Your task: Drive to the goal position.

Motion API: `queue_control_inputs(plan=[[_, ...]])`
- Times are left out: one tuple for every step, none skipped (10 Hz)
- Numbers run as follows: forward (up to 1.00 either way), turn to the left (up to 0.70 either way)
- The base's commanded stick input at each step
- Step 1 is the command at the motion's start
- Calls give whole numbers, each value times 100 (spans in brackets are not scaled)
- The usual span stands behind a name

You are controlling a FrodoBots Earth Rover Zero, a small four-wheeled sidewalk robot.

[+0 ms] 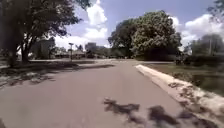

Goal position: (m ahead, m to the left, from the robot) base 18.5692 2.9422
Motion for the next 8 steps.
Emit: queue_control_inputs(plan=[[70, 0], [70, 0], [70, 0], [70, 0], [70, 0], [70, 0], [70, 0], [70, 0]])
